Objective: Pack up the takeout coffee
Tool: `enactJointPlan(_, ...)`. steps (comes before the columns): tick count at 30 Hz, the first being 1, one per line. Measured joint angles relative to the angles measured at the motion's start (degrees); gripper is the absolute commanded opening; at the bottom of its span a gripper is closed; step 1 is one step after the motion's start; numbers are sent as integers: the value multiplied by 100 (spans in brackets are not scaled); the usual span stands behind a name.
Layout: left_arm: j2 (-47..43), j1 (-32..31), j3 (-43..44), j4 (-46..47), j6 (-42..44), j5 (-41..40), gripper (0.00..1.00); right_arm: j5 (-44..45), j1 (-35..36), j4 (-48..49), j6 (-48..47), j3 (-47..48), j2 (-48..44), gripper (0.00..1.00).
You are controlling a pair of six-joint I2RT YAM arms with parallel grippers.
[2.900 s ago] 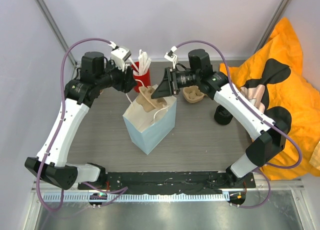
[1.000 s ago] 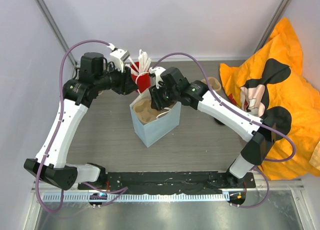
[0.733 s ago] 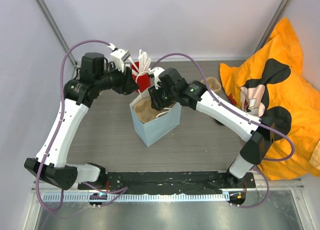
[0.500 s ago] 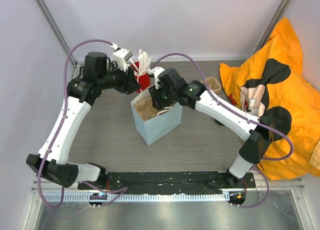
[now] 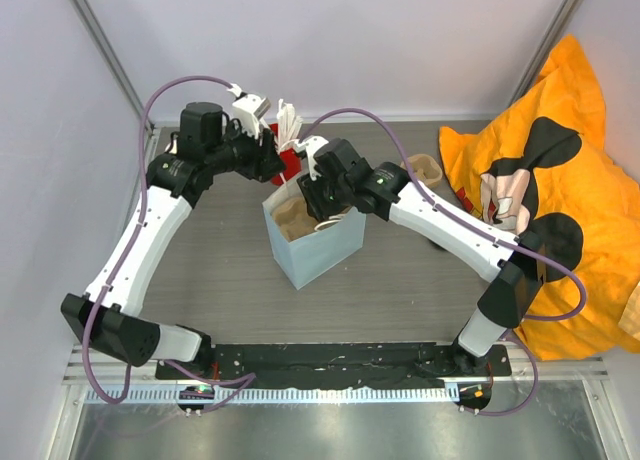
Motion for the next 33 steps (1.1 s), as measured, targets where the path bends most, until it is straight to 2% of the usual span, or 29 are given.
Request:
enactJointPlan(2,44,0,-11,87,0,17,48,17,7,-2,-13,0,0,20)
enactJointPlan(4,74,0,-20,153,-4,46,43,24,11,-4,-17,0,0,20)
enactJointPlan(9,85,0,-68,267,-37,238,23,35,13,-4,-28,0,26,20)
enactJointPlan(17,81,0,-133,317,-98,391,16,79,44,-7,-44,0,87,20)
enactJointPlan(26,26,0,-192,317,-184,372,14,103,61,-4,-61,0,177,20)
enactJointPlan(33,-15,0,-251,350,-238,227,9,125,70,-7,-83,0,214,20)
